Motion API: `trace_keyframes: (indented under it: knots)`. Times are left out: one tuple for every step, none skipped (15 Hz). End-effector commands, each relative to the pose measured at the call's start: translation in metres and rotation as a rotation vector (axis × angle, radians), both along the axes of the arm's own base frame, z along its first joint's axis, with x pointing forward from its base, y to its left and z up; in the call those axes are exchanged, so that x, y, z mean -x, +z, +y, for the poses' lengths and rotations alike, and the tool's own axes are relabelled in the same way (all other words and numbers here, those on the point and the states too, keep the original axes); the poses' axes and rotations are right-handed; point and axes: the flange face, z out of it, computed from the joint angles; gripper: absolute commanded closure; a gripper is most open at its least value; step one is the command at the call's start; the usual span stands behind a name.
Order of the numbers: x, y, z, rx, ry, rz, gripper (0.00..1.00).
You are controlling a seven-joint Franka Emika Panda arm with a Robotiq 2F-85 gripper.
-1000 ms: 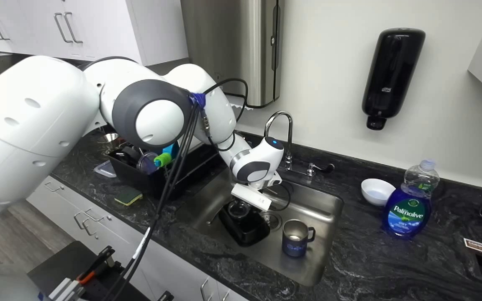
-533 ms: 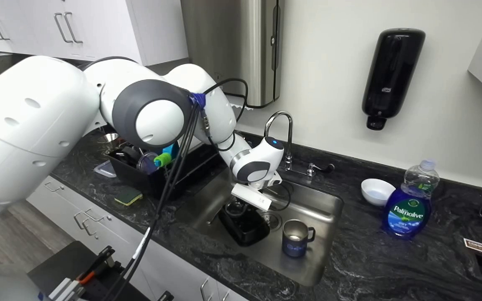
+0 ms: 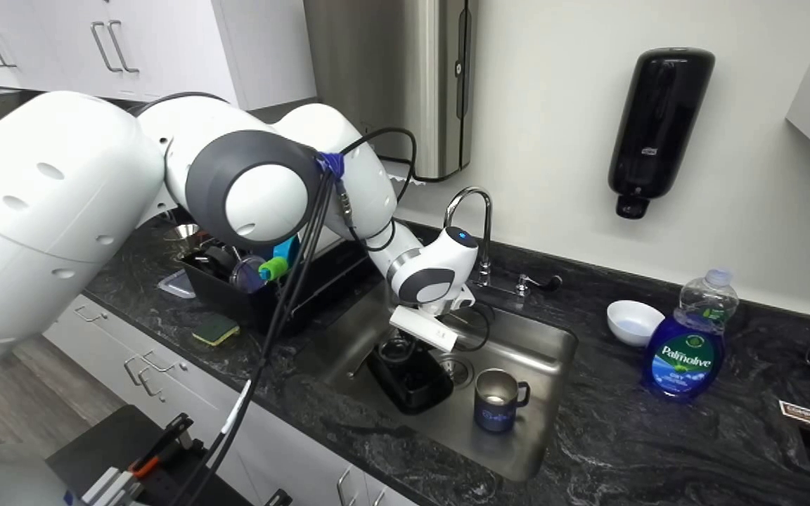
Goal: Move the lid from the sink to the dish rack
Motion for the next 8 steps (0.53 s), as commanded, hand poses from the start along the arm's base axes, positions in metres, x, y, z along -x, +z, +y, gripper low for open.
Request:
trace_keyframes:
  knots:
    - [0.009, 0.020, 0.002, -0.005, 0.022, 0.015, 0.98]
    - [0.011, 0.027, 0.002, -0.003, 0.028, 0.020, 0.98]
    - [0.014, 0.034, 0.003, -0.007, 0.033, 0.030, 0.98]
    - [0.016, 0.043, 0.004, -0.012, 0.042, 0.040, 0.98]
    - [0.019, 0.051, 0.005, -0.021, 0.052, 0.055, 0.98]
    - [0.021, 0.060, 0.006, -0.034, 0.060, 0.072, 0.98]
    - [0.024, 0.069, 0.006, -0.046, 0.057, 0.097, 0.98]
    - [0.026, 0.077, 0.008, -0.059, 0.041, 0.122, 0.98]
